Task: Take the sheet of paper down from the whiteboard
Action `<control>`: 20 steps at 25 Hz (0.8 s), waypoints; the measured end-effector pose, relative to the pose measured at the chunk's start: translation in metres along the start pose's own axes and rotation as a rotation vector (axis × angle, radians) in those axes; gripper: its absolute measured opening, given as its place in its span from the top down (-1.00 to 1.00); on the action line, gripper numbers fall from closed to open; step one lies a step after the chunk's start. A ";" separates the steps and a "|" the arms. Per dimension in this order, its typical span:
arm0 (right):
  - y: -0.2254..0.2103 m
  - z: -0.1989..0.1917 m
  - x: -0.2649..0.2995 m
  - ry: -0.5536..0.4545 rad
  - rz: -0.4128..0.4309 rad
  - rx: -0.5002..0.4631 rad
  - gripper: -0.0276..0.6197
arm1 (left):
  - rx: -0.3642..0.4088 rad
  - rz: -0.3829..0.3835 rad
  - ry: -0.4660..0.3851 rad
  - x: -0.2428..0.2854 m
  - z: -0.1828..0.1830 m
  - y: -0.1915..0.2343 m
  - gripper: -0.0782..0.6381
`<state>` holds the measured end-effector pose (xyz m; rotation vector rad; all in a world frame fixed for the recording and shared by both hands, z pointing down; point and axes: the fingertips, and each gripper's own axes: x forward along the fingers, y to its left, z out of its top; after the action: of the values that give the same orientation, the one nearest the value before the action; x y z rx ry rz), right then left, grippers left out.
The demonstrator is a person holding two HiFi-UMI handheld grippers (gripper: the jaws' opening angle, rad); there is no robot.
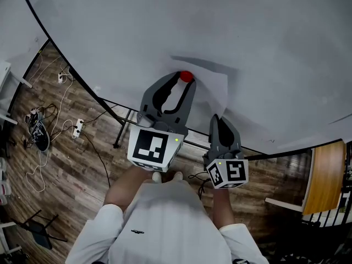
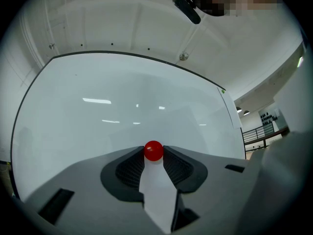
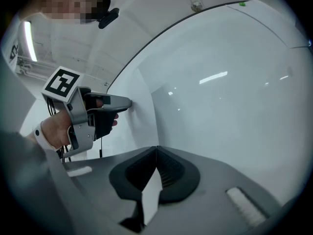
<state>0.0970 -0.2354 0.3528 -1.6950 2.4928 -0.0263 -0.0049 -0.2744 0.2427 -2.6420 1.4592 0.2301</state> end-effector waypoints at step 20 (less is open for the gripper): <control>-0.011 0.017 -0.043 -0.025 -0.126 -0.029 0.89 | -0.055 -0.004 0.097 -0.063 -0.045 0.026 0.44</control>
<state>0.1252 -0.1984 0.3407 -1.8502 2.3765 0.0192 -0.0565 -0.2438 0.2981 -2.7351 1.4972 0.1452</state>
